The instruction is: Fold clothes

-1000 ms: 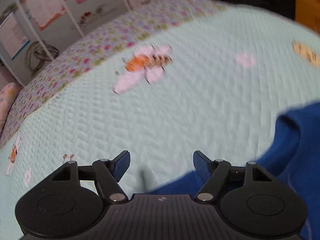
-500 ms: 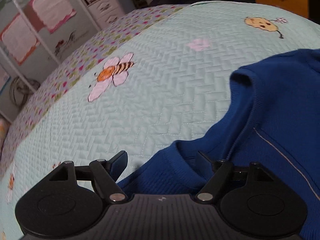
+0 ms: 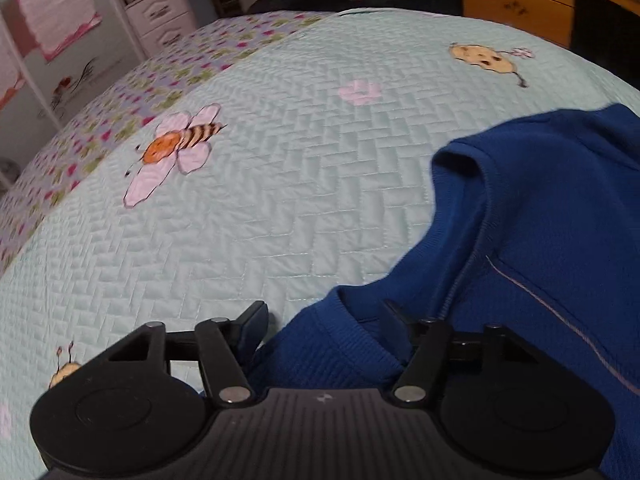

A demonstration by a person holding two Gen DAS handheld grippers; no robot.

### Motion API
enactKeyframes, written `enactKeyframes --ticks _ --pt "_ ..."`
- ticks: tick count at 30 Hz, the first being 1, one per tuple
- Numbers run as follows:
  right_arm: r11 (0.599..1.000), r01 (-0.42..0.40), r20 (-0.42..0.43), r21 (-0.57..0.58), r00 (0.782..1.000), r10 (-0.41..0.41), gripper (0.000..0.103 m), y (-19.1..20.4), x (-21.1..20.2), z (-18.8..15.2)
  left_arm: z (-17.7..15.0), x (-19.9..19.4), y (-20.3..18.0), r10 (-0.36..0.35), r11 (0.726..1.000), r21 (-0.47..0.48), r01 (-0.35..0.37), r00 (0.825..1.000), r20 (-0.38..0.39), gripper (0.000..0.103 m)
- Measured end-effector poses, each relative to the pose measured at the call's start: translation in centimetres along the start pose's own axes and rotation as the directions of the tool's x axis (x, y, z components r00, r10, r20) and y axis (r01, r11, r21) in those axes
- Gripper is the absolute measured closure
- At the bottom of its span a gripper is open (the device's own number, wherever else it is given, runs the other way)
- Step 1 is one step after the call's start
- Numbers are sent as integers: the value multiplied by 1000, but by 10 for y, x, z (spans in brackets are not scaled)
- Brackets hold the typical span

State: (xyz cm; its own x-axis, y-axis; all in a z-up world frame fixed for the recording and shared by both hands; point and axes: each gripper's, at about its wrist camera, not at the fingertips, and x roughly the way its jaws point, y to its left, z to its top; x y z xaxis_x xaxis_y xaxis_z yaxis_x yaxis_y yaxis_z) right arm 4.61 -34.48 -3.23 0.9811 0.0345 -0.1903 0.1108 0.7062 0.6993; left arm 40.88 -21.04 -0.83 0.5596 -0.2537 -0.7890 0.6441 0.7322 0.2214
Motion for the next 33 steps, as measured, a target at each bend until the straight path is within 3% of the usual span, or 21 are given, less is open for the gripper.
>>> enactKeyframes --ticks 4,7,8,9,11,13,15,17,18,19,21,23,24,25,26,27,28,32,33 --pt "1000 -2 1 3 1000 2 16 0 0 0 0 -1 -7 -24 999 36 24 1000 6 57" --pt "1000 -1 1 2 1000 1 16 1 0 0 4 -2 -19 -4 995 104 7 1000 -28 75" --pt "1000 -1 1 2 1000 1 16 1 0 0 4 -2 -29 46 985 168 -40 998 -35 86" --pt "1000 -1 1 2 1000 1 16 1 0 0 3 -3 -39 98 969 233 -86 994 -39 90" --pt "1000 -1 0 2 1000 1 16 0 1 0 1 -3 -60 200 919 351 -180 979 -22 91" --pt "1000 -1 0 1 1000 1 16 -1 0 1 1 -6 -72 281 879 391 -272 959 37 92" --pt "1000 0 -1 0 1000 0 16 -1 0 1 6 -10 -70 382 851 340 -399 916 120 92" --pt "1000 1 -1 -2 1000 -1 16 -1 0 1 14 -17 -53 447 863 185 -470 881 155 92" --pt "1000 2 -2 -3 1000 -2 16 0 0 1 17 -15 -40 458 877 97 -471 879 132 91" --pt "1000 2 -2 -3 1000 -2 16 -1 0 1 18 -10 -29 447 891 41 -451 890 86 91" --pt "1000 3 -3 -4 1000 -3 16 -1 1 1 14 8 -16 424 905 -42 -424 906 -5 75" --pt "1000 2 -3 -3 1000 -2 16 -1 1 1 8 10 -12 406 909 -92 -406 914 -22 76" --pt "1000 1 -3 -2 1000 -1 16 -2 1 1 5 11 -10 397 910 -118 -397 917 -29 71" --pt "1000 2 -2 -2 1000 -2 16 -2 0 1 2 12 -9 388 910 -143 -389 921 -36 65" --pt "1000 2 -2 -2 1000 -2 16 -1 0 1 0 8 -8 390 909 -150 -388 921 -22 47" --pt "1000 2 -1 -2 1000 -2 16 -1 0 1 0 3 -7 403 903 -161 -398 915 -1 28" --pt "1000 3 -1 -1 1000 -3 16 -1 0 1 0 -3 -6 417 897 -172 -408 909 20 24" --pt "1000 -1 -1 2 1000 1 16 -3 0 1 6 -41 7 486 846 -318 -428 864 129 19" --pt "1000 -2 0 3 1000 2 16 -3 0 1 7 -50 9 473 847 -345 -405 869 143 17"
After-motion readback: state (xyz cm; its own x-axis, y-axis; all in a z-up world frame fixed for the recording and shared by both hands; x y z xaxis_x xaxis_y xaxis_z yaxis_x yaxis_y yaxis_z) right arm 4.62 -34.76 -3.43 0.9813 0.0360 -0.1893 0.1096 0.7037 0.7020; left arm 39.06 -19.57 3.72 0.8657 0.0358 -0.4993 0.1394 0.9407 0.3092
